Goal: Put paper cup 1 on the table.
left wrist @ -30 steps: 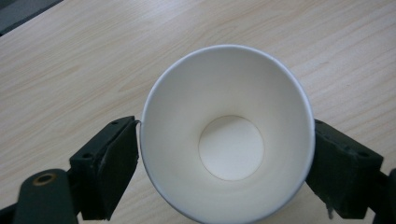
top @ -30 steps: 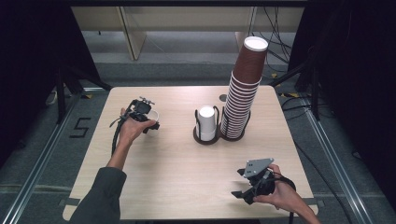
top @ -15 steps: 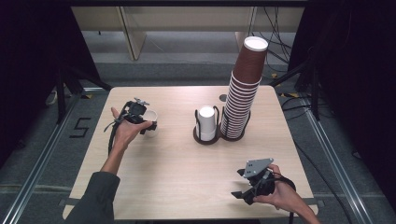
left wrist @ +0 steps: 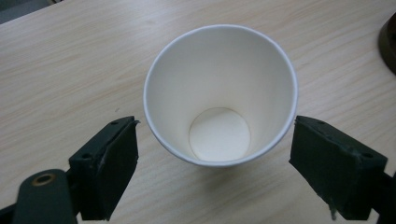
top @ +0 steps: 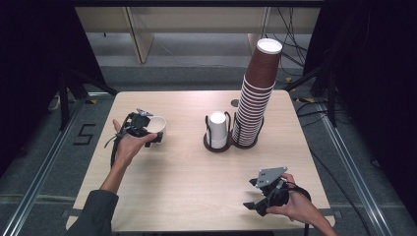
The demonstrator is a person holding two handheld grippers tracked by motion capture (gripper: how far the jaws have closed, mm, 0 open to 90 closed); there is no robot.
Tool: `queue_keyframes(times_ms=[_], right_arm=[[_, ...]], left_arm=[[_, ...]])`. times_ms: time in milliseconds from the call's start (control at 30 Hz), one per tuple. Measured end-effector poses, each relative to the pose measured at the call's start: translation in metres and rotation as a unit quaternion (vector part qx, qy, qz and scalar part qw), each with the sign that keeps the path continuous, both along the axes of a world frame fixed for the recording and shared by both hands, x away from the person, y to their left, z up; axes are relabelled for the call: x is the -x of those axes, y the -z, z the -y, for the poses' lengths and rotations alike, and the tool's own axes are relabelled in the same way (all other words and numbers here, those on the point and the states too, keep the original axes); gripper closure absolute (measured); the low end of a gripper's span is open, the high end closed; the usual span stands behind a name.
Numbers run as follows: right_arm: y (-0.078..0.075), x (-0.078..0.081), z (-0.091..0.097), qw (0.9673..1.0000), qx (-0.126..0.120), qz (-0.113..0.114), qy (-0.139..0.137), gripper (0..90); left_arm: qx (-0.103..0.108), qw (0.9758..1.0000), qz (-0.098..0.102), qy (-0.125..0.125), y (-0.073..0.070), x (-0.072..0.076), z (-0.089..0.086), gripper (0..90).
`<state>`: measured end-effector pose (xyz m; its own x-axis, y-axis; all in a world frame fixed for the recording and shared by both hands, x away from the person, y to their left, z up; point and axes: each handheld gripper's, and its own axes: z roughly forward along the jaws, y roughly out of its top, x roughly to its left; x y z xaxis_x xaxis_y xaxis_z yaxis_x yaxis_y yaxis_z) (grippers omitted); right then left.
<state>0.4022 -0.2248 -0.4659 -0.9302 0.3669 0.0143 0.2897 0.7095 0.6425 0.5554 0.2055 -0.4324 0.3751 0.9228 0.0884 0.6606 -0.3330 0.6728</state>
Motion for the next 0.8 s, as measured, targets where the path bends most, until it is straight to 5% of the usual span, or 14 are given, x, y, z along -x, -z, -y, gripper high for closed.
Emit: queue_keyframes(times_ms=[300, 600, 800], right_arm=[[0.000, 0.000, 0.001, 1.0000, 0.000, 0.004, -0.002, 20.1], [0.000, -0.003, 0.004, 0.9999, -0.005, 0.006, 0.010, 19.9], [-0.001, -0.005, 0.007, 0.9996, -0.009, 0.006, 0.027, 19.8]], left_arm=[[0.005, 0.9999, 0.009, 0.009, -0.004, 0.019, -0.005, 14.8], [0.019, 0.9981, 0.041, 0.043, -0.013, 0.063, 0.000, 14.8], [0.032, 0.9939, 0.066, 0.081, -0.016, 0.103, 0.012, 14.7]])
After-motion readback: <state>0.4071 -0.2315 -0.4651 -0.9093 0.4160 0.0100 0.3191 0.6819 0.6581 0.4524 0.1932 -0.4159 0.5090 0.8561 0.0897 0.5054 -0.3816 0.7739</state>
